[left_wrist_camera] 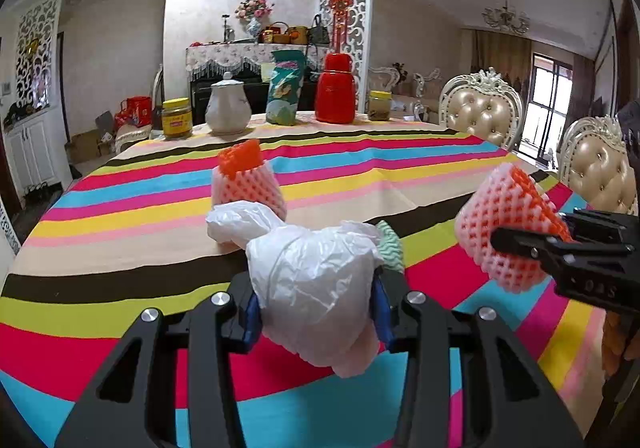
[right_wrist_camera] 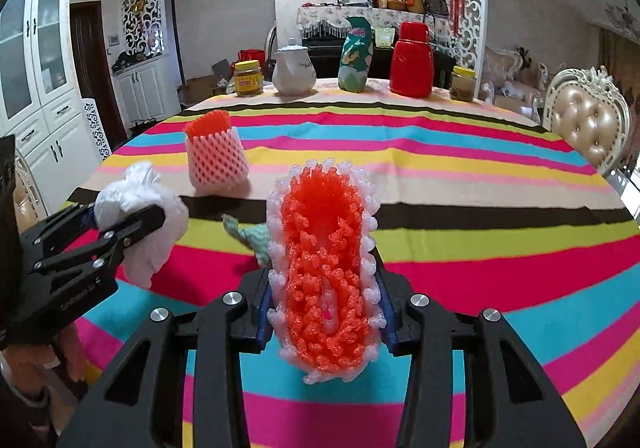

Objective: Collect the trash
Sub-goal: 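Grasp the white plastic bag with left tool while right tool grasps an orange foam fruit net, then carry the plastic bag and fruit net with both tools over the pink bin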

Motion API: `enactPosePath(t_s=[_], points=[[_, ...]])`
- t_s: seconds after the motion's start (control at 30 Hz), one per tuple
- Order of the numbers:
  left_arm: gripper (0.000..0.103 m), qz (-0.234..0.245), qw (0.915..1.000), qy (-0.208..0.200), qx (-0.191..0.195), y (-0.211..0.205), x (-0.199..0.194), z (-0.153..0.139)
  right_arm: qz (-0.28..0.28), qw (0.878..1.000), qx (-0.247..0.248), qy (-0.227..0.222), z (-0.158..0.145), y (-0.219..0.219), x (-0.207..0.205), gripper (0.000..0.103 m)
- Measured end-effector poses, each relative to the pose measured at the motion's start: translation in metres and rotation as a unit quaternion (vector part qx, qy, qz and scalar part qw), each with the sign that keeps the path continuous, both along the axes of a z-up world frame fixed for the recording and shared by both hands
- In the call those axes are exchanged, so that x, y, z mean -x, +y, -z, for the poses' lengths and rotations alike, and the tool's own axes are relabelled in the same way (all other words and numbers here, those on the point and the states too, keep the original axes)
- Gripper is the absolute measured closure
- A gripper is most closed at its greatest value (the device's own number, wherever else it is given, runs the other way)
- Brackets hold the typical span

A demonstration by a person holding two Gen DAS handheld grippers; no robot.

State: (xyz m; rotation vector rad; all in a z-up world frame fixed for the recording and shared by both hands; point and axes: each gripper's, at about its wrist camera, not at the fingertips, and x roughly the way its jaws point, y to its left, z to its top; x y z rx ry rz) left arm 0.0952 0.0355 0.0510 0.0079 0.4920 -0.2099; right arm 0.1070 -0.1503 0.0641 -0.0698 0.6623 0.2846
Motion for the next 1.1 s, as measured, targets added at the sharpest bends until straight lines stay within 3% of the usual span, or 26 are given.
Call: enactPosePath(t_s=[0.5, 0.9, 1.1], points=[[0.061, 0.022, 0.9994, -0.023, -0.017, -0.010, 0.012, 0.000, 0.035, 0.999, -0.016, 0.010, 0.006, -0.038, 0.079, 0.061], [0.061, 0.004, 0.9983, -0.050, -0.029, -0.009, 0.020, -0.003, 0.059, 0.998, -0.031, 0.005, 0.029, -0.046, 0.088, 0.061], [0.061, -0.012, 0.9991, -0.040, 0.008, 0.004, 0.024, -0.008, 0.061, 0.997, -0.045, -0.003, 0.026, -0.054, 0.092, 0.061]])
